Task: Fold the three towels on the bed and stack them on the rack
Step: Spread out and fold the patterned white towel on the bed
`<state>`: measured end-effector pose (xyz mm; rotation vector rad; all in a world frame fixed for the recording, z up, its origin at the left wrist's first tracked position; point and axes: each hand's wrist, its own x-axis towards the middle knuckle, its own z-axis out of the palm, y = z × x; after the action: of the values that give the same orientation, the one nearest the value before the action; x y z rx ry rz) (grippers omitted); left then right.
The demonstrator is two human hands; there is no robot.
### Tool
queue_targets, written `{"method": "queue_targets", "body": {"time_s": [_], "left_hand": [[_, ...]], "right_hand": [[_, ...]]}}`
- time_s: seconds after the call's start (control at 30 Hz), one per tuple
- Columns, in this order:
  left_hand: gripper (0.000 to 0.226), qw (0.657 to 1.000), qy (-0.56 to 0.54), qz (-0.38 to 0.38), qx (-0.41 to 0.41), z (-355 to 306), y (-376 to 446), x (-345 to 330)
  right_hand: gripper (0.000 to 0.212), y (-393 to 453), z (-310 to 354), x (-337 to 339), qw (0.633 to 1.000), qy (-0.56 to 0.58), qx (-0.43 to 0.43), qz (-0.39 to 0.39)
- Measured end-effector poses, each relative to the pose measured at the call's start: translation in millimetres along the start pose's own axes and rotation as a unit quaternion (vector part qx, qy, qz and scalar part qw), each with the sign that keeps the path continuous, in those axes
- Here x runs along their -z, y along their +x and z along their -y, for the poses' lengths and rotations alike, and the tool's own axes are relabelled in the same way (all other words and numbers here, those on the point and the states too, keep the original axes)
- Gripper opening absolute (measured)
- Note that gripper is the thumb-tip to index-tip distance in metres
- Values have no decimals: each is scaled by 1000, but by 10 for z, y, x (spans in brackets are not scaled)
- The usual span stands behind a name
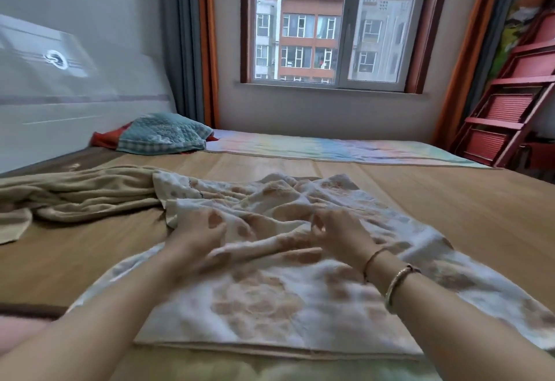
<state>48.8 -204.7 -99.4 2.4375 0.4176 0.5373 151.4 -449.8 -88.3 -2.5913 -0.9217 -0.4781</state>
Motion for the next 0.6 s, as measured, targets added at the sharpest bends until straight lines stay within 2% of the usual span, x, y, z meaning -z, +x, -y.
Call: {"method": "queue_targets", "body": {"time_s": [0.1, 0.17, 0.23, 0.3, 0.33, 0.4, 0.47, 0.57, 0.6], "left_hand": [[25, 985, 25, -107, 136, 517, 407, 176], [32, 969, -36, -144, 195, 791, 637, 258], [37, 948, -169, -117, 244, 1061, 895, 282], [45, 911, -284, -83, 288, 1301, 1153, 232], [49, 901, -313, -82, 291, 1412, 1275, 205], [59, 905, -309, -62, 287, 1565, 1527, 169], [47, 912, -301, -29, 277, 1545, 1638, 161], [23, 917, -297, -1, 268, 1538, 1784, 106], [20, 919, -299, -9, 256, 1630, 1871, 46]], "right_hand": [[19, 624, 367, -379, 997, 61, 39, -1], [17, 968, 618, -621, 991, 123, 61, 5], [15, 1299, 864, -902, 980, 189, 67, 10], [15, 1568, 1088, -1153, 972, 229, 55, 24], [16, 1710, 1195, -1286, 969, 240, 55, 29], [15, 1980, 1398, -1525, 966, 248, 61, 44], [17, 2186, 1541, -1687, 958, 269, 48, 90], [51, 2376, 1606, -1941, 955, 235, 41, 177], [56, 2437, 1606, -2063, 955, 221, 36, 194]]}}
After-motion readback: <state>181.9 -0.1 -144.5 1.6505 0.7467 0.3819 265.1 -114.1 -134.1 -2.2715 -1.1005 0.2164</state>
